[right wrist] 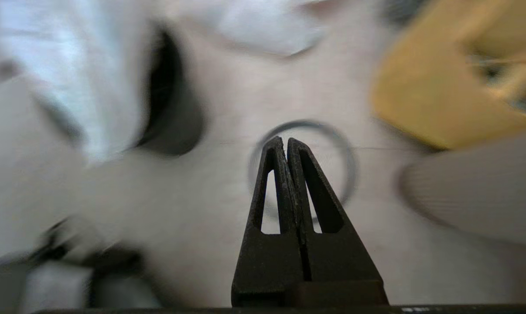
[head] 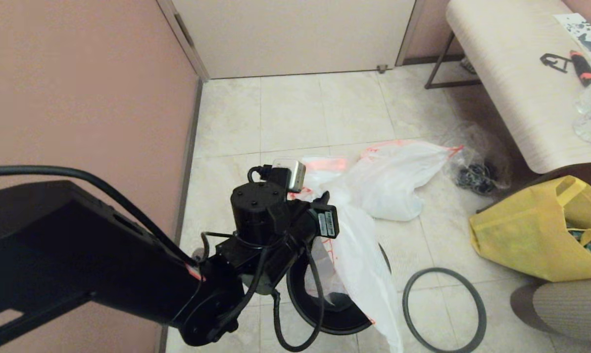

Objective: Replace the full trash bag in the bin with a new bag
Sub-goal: Put the new garbage bag on the trash can

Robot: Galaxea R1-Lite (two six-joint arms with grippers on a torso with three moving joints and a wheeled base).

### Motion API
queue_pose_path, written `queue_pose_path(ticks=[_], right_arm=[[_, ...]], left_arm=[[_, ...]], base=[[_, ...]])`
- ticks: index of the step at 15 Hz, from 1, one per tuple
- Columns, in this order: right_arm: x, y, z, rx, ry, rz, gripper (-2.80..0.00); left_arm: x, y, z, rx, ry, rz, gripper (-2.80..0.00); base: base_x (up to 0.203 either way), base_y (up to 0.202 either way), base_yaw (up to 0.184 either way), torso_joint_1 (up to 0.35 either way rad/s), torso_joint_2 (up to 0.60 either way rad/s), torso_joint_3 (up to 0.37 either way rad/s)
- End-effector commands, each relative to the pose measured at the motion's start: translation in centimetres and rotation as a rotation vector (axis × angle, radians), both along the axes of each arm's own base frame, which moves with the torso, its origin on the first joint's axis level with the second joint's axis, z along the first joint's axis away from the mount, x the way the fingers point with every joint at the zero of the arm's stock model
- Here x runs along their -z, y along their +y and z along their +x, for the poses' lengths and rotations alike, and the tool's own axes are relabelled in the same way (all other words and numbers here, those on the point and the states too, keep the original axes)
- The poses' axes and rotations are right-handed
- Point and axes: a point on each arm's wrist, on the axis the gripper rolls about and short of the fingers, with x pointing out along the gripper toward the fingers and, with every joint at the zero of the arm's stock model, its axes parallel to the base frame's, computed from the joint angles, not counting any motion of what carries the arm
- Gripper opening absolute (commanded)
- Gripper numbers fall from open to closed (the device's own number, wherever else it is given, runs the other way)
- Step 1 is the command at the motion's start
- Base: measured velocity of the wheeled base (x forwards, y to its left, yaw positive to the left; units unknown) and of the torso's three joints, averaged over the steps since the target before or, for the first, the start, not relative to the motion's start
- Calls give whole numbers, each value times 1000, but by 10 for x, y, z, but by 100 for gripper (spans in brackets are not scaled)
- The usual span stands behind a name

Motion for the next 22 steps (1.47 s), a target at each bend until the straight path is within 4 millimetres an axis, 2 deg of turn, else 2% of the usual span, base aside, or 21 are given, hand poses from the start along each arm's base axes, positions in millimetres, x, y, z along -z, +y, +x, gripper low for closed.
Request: queue_pose_path(ticks=[1,3,6,9,11,14,17,20,22], right_arm=[[-23,1,30,-66,175,15,-280],[-36,3,68,-139,356,39,-280],[-30,13,134,-259,599,63,-280],[-2,41,203,-370,702,84,-280],[27,70,241,-447,710,107,-280],[56,125,278,-573,673,140,-280],[55,171,308,-652,590,175,-280],[59,200,318,-660,584,194,-280],[78,215,329,-620,599,167,-280]], left_arm=[[-1,3,-3,-2,-2,-1,-280],[-2,1,-1,-2,-13,6,-280],[4,-1,-2,4,-5,27,-280],[26,-1,12,-50,-4,109,-280],[18,6,19,-84,-66,94,-280],[22,7,18,-83,-60,105,-280],[24,6,14,-75,-57,110,-280],[32,14,9,-80,-59,114,-280],[39,19,4,-81,-46,131,-280]], base=[[0,0,0,0,0,0],[0,0,0,0,0,0],[0,0,0,0,0,0],[0,0,0,0,0,0],[0,0,0,0,0,0],[0,0,0,0,0,0],[0,0,0,0,0,0],[0,0,0,0,0,0],[0,0,0,0,0,0]])
